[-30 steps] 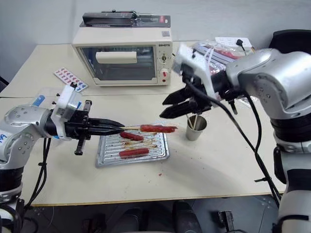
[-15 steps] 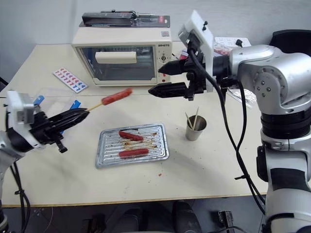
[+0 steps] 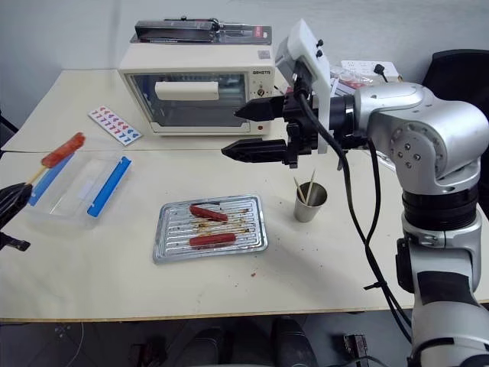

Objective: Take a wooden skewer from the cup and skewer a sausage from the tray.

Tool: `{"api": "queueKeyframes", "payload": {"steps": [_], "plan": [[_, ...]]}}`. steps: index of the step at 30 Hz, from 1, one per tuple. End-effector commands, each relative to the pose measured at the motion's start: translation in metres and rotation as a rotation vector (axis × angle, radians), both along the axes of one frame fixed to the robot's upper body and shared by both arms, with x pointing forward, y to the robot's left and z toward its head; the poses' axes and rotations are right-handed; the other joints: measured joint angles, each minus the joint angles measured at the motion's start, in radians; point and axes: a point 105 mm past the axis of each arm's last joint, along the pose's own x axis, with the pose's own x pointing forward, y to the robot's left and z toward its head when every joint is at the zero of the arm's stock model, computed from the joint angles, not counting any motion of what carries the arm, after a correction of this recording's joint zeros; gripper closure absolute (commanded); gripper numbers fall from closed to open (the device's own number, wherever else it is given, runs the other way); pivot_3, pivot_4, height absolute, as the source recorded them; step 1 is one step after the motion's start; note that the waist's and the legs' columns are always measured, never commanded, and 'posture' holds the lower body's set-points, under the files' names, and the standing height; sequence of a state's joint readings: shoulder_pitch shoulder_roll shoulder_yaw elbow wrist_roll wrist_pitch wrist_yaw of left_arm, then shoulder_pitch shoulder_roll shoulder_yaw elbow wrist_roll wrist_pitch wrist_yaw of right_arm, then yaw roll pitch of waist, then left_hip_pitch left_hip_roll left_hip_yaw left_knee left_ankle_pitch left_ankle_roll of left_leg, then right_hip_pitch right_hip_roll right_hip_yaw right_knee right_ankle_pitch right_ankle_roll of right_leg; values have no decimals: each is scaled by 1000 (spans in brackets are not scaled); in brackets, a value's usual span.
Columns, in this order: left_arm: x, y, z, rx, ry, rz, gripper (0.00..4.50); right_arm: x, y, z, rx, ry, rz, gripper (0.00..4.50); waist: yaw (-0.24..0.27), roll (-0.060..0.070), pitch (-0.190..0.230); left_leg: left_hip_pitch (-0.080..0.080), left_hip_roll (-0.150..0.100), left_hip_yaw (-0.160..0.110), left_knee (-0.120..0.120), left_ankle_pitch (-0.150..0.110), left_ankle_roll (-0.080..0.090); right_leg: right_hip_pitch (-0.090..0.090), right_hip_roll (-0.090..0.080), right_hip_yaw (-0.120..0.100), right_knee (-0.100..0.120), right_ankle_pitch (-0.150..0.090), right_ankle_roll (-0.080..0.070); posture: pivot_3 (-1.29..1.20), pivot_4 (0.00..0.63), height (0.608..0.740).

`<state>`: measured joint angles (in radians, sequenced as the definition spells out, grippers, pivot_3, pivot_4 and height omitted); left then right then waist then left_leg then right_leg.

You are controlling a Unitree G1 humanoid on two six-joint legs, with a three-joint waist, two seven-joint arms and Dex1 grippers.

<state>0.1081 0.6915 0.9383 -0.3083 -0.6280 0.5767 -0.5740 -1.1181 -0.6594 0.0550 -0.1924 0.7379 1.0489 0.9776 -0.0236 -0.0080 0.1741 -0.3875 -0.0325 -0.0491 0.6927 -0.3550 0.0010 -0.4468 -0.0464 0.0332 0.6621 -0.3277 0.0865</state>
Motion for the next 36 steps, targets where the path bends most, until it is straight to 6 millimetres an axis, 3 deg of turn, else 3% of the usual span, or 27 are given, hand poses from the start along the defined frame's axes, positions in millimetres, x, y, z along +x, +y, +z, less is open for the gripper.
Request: {"api": "queueKeyframes", "payload": {"steps": [1, 10, 16, 18, 24, 28, 31, 36], "plan": [[10, 10, 4, 33, -19, 22, 4500, -9, -1, 11, 37, -44, 11, 229, -1, 0, 0, 0, 0, 0, 0, 0, 0, 0, 0, 0, 0, 0, 0, 0, 150, 740], [48, 23, -17, 9, 56, 17, 4500, -9, -4, 12, 49, -51, -41, 229, -4, -1, -1, 0, 0, 0, -1, 0, 0, 0, 0, 0, 2, 0, 0, 0, 150, 740], [47, 23, -10, 25, 50, -1, 3074, -9, -7, 13, 51, -55, -54, 183, -9, -1, -1, 0, 0, 0, -3, 0, 0, -1, 0, 0, 2, 0, 0, 0, 150, 740], [40, 20, 0, 23, 29, -19, 2579, -9, -8, 12, 50, -57, -59, 183, -9, -1, -1, 0, 0, 0, -3, 0, 0, -1, 0, 0, 2, 0, 0, 0, 150, 740], [4, 13, 17, 11, 14, -73, 2579, -7, -10, 9, 50, -56, -67, 183, -6, -1, -1, 0, 0, 0, -3, 0, 0, -1, 0, 0, 1, 0, 0, 0, 150, 740], [-42, 14, 19, 15, 58, -66, 2579, -5, -14, 5, 47, -50, -73, 183, -12, -2, -1, 0, 1, 1, -3, 0, 0, -1, 0, 1, 1, 0, 0, 0, 150, 740], [-65, 15, 17, -4, 81, -35, 2579, -5, -16, 3, 47, -44, -75, 183, -6, -2, -1, 0, 1, 1, -4, -1, 1, 0, 0, 1, -1, 0, 0, 0, 150, 740], [-78, 17, 12, -19, 112, -8, 2579, -4, -16, 2, 51, -34, -69, 183, -1, -2, -1, 2, 1, 1, -3, -1, 0, 2, -1, 0, -2, 0, 0, 0, 150, 740]]}}
